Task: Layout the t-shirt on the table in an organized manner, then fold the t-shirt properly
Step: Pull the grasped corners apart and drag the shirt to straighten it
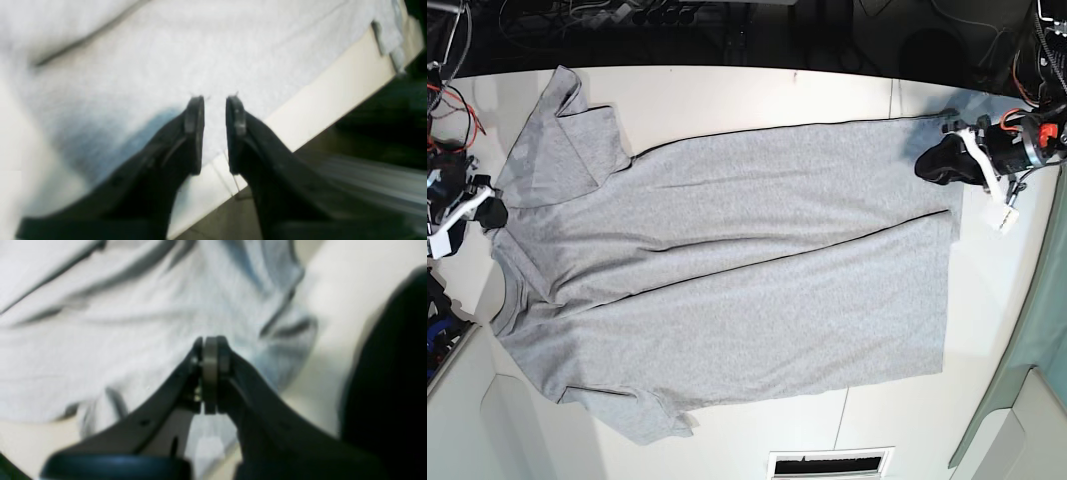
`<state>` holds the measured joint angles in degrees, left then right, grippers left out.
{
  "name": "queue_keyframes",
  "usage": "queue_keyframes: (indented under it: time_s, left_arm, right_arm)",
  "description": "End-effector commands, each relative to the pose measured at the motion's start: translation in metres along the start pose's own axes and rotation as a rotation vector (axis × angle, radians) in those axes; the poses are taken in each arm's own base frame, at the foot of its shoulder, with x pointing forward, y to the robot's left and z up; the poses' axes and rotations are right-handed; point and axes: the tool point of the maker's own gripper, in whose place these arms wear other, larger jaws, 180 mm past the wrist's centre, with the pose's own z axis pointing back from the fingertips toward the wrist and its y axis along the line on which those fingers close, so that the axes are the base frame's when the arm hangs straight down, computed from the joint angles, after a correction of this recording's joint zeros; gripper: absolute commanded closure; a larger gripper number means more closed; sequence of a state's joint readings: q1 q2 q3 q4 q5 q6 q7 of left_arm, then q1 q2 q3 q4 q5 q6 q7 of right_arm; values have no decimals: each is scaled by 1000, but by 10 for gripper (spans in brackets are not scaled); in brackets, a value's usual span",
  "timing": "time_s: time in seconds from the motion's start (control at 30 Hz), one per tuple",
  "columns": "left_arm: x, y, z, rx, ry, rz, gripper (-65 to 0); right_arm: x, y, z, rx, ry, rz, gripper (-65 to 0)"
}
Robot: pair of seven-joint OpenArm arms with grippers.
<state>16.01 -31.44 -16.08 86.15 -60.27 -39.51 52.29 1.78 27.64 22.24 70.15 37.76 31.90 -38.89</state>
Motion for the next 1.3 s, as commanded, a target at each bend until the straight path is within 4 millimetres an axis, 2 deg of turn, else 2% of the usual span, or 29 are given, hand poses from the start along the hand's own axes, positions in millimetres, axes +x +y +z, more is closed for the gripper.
queue_keyframes:
  time_s: [0.0,0.07,0.2,0.23,0.33,0.4,0.5,0.63,0.77,0.93,1.1,1.27]
  left_arm:
    - [16,5,14,9,-63,-1,-156]
    - [10,14,30,34,-83,46,-164]
    - [-10,25,48,79,-73,96,-286]
    - [-16,26,50,85,-62,103,-307]
    - [-33,28,53,107,-16,109,-315]
    - [-42,32,54,133,5,104,-315]
    - [-51,39,55,159,4,119,-315]
    - [-69,45,49,174,1,184,-316]
    - [-82,43,43,169,-13,243,-316]
    - [-90,39,37,170,0,252,-317]
    - [-88,39,36,171,-18,254,-317]
    - [-83,47,35,207,-20,209,-317]
  right_arm:
    - [12,-6,14,-1,-41,11,0]
    - [-9,-11,27,-4,-12,-21,0]
    - [-49,-17,39,-13,52,-65,0]
    - [-58,-17,40,-13,68,-73,-19]
    - [-81,-17,45,-17,112,-88,-206]
    - [-92,-18,48,-21,134,-92,-277]
    - [-101,-19,51,-21,153,-97,-284]
    - [-104,-14,49,-6,163,-97,-284]
    - [-111,4,41,51,184,-98,-284]
    - [-134,37,27,121,237,-101,-284]
    - [-148,63,17,169,234,-153,-284]
    - [-150,67,15,175,234,-161,-284]
